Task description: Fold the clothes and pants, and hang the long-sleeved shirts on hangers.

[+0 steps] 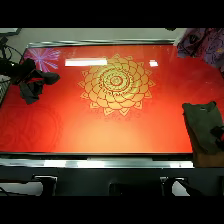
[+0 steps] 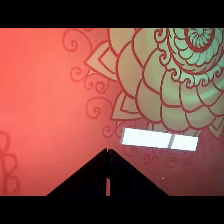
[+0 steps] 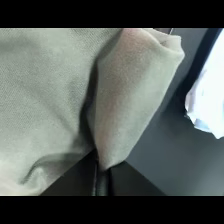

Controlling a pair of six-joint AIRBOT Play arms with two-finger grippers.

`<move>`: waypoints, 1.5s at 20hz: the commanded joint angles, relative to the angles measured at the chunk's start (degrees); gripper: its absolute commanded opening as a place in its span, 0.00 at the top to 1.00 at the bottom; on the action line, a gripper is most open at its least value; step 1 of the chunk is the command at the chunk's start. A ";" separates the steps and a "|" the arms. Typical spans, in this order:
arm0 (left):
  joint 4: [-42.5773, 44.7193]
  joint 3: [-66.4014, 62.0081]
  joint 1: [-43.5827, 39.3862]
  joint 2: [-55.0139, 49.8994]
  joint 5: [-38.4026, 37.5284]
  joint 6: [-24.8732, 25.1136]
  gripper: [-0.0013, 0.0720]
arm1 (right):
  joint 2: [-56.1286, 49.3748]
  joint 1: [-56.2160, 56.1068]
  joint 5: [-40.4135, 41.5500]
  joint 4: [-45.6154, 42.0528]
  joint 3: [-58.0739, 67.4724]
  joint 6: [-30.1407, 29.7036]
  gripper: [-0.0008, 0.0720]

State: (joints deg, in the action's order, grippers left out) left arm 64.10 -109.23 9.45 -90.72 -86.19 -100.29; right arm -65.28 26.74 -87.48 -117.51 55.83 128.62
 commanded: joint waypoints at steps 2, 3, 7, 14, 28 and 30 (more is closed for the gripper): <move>0.00 -0.02 -0.02 -0.02 0.02 -0.02 0.96 | 0.04 0.02 -2.29 -0.22 -1.29 -0.02 0.95; 0.00 -0.02 -0.02 -0.02 0.02 -0.02 0.96 | 0.04 0.02 -2.67 -0.22 -1.46 -0.13 0.95; 0.02 -0.02 -0.02 -0.02 0.02 0.00 0.96 | 0.04 0.02 -3.58 -0.85 -1.57 -1.36 0.95; 0.02 -0.02 -0.02 -0.04 0.04 0.00 0.96 | 0.02 0.02 1.49 -7.63 -1.53 -2.23 0.74; 11.58 1.18 -2.80 4.00 3.04 9.66 0.96 | 0.04 -23.47 33.31 28.61 8.61 -33.40 0.92; 18.18 7.39 -5.44 9.40 8.76 11.93 0.96 | 0.04 -32.61 35.50 28.46 8.59 -34.53 0.95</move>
State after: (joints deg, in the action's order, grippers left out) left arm 72.88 -106.45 6.57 -86.06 -82.98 -92.07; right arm -65.30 5.28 -58.63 -93.84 63.59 100.55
